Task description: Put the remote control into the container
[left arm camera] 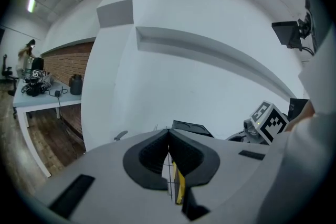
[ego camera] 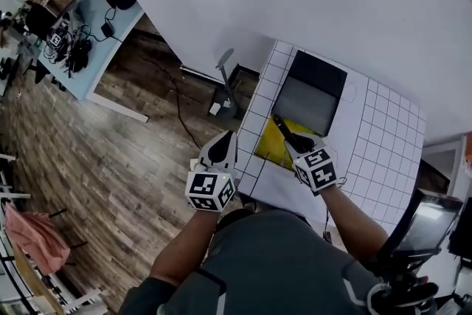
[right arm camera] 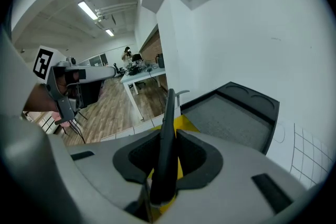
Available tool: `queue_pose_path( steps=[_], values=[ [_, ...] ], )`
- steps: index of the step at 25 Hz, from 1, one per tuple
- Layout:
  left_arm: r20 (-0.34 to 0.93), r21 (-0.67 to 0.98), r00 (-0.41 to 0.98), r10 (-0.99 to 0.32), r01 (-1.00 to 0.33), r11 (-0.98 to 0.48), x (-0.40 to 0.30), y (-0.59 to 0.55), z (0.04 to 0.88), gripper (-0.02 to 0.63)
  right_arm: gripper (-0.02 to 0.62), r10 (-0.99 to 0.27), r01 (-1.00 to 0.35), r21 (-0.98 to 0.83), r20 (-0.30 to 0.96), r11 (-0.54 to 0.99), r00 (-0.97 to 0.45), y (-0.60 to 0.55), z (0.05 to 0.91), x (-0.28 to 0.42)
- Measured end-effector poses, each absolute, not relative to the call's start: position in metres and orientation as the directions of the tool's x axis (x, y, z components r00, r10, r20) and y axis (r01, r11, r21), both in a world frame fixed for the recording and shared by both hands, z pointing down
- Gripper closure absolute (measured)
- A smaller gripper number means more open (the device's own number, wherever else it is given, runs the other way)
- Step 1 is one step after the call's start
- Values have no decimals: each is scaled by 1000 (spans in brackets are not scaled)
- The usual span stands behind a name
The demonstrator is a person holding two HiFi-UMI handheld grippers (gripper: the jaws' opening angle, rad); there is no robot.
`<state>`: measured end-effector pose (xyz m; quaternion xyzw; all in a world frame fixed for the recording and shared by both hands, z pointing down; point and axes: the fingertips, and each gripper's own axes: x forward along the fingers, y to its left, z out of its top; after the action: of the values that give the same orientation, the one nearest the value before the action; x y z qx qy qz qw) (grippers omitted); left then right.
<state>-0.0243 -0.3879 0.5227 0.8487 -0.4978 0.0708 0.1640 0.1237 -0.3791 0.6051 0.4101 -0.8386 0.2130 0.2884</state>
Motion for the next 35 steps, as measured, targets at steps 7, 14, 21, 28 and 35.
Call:
queue_pose_path(
  steps=[7, 14, 21, 28, 35],
  values=[
    [357, 215, 504, -786, -863, -456, -18, -389, 555, 595, 504, -489, -813, -120, 746, 570, -453, -375, 649, 127],
    [377, 218, 515, -770, -857, -467, -14, -392, 569, 595, 503, -441, -815, -122, 790, 566, -425, -376, 674, 128],
    [403, 213, 533, -744, -845, -490, -7, -391, 580, 595, 503, -380, -809, -137, 829, 572, -409, -379, 686, 120],
    [403, 211, 534, -743, -844, -493, -9, -394, 577, 595, 503, -334, -816, -143, 863, 560, -380, -379, 698, 116],
    [399, 216, 539, -742, -841, -495, -9, -391, 576, 595, 503, -311, -819, -129, 883, 560, -352, -378, 705, 116]
  ],
)
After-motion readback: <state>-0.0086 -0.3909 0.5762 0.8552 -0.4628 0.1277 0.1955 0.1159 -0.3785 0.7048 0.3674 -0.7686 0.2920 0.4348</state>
